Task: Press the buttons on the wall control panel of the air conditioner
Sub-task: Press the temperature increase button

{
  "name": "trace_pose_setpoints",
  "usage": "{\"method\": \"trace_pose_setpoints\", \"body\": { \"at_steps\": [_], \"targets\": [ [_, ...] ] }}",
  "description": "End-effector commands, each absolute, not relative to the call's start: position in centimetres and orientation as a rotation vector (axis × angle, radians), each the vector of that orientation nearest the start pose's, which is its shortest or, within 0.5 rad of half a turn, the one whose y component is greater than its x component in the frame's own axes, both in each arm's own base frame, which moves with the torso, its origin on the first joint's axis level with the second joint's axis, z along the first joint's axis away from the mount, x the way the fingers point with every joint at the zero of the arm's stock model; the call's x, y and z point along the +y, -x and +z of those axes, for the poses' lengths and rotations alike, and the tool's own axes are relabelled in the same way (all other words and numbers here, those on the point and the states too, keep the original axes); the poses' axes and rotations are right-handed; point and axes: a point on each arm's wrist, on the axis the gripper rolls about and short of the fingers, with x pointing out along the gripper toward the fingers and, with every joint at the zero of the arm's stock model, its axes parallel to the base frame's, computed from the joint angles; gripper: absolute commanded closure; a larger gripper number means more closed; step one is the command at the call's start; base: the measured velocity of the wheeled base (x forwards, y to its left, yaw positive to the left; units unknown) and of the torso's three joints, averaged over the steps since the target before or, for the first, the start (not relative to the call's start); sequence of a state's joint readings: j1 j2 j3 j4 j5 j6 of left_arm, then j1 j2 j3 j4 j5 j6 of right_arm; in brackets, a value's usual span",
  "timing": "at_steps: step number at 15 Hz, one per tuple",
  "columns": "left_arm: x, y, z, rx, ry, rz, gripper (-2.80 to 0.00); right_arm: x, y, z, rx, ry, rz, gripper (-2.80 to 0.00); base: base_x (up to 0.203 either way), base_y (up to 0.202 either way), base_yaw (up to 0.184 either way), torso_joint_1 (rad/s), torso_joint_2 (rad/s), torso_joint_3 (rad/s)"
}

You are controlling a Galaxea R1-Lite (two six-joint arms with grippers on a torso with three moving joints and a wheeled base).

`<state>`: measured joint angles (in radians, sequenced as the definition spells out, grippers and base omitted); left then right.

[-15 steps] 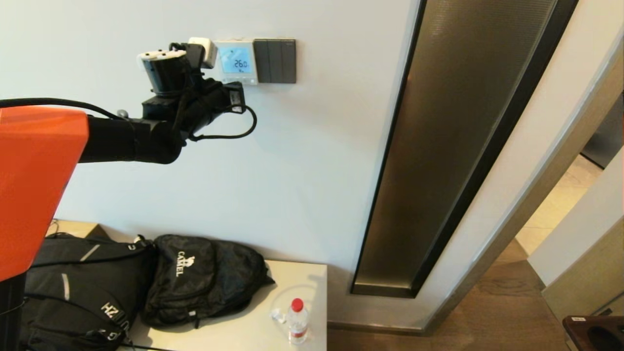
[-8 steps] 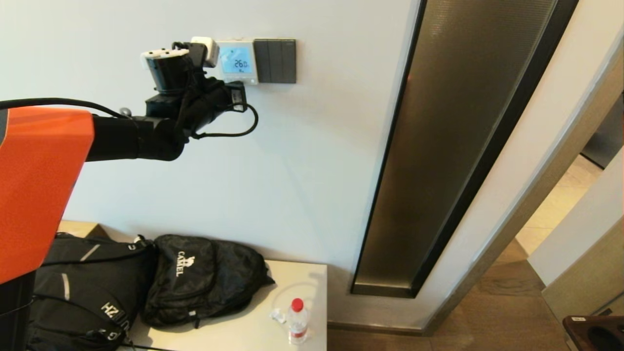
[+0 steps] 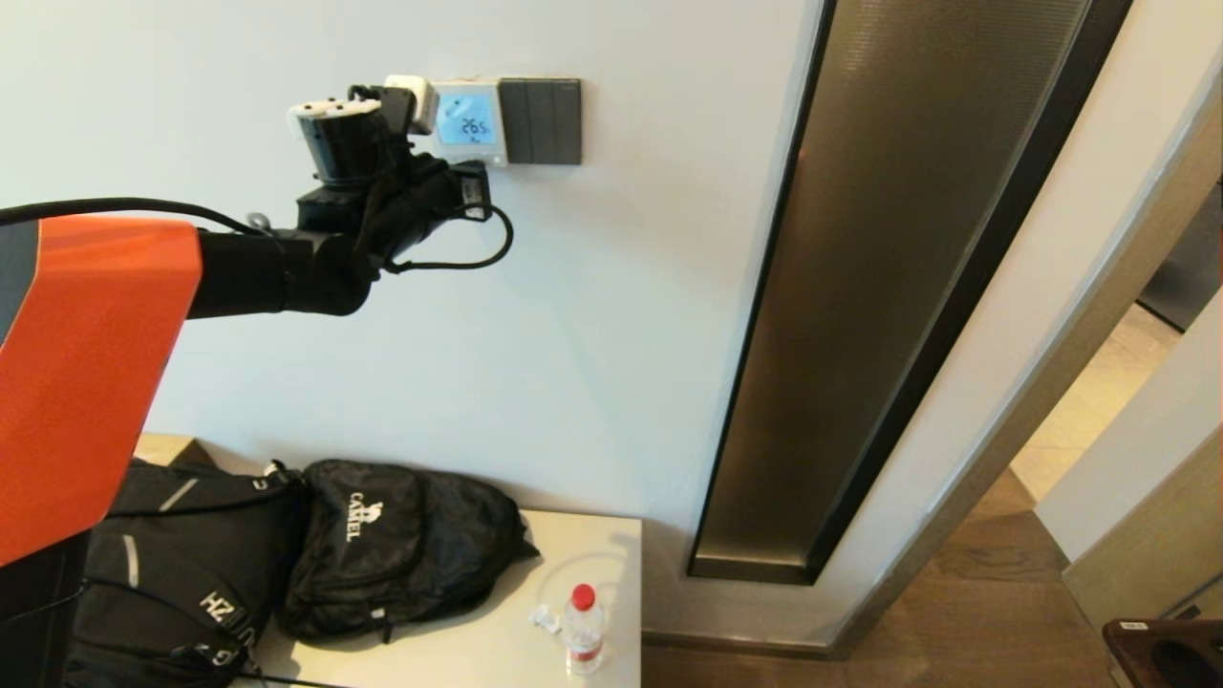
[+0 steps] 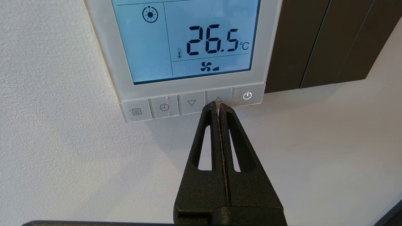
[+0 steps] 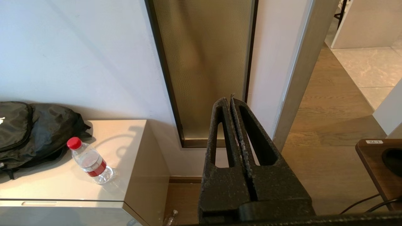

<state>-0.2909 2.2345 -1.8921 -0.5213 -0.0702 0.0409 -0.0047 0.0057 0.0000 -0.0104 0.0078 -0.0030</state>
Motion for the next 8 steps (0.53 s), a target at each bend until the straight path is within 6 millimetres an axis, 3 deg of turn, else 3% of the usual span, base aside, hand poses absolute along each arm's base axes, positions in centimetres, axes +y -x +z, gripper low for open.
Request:
{"method": "trace_pose_setpoints", "body": {
  "at_steps": [1,4,8],
  "targets": [
    [-13.6,-45.4,26.7,-0.190,-0.021,-0.354,0.00,0.0,2.2,7.6,-0.003,0.003,0.004,0.00,0.000,0.000,0.000,0.000,0.00,0.000],
    [-13.2,-44.7,27.2,-0.200,-0.020,-0.349,0.00,0.0,2.2,7.6,-0.003,0.003,0.003,0.00,0.000,0.000,0.000,0.000,0.00,0.000],
    [-12.3,-41.6,28.3,-0.221,-0.018,-0.349,0.00,0.0,2.2,7.6,-0.003,0.003,0.003,0.00,0.000,0.000,0.000,0.000,0.00,0.000]
  ]
}}
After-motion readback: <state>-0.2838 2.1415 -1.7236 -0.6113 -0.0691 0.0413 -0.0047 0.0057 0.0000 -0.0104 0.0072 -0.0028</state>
